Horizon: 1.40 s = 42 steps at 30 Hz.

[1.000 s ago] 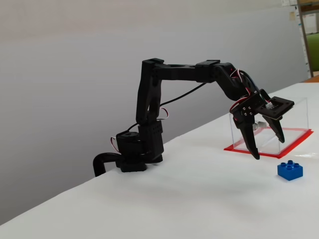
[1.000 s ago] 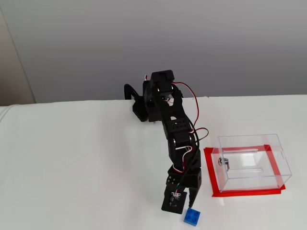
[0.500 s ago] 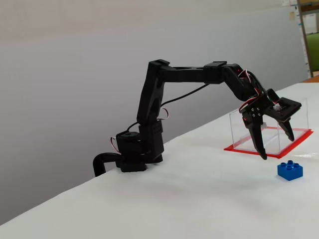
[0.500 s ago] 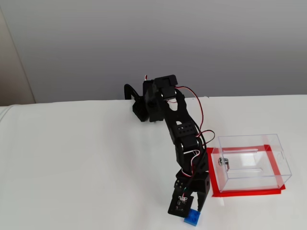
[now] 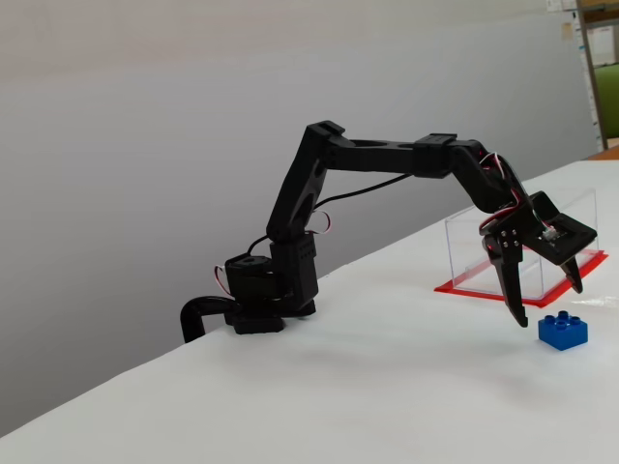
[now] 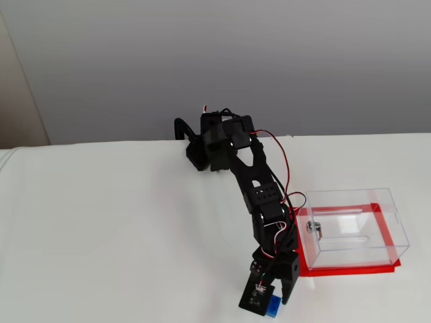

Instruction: Pick the blue lego brick and place it into the transparent box

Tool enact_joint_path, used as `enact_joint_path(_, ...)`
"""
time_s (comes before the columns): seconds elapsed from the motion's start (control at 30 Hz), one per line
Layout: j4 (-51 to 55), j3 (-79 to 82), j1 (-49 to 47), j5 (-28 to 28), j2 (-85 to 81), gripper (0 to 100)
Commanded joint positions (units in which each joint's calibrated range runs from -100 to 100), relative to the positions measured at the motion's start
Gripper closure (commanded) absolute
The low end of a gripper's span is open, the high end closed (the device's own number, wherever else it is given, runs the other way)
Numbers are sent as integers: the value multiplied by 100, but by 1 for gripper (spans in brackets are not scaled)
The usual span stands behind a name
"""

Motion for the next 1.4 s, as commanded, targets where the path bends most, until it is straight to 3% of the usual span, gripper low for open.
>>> enact_joint_path(0.0, -34, -448, -16, -32, 3, 68)
enact_joint_path(1.37, 9, -946, 7, -287, 987, 69)
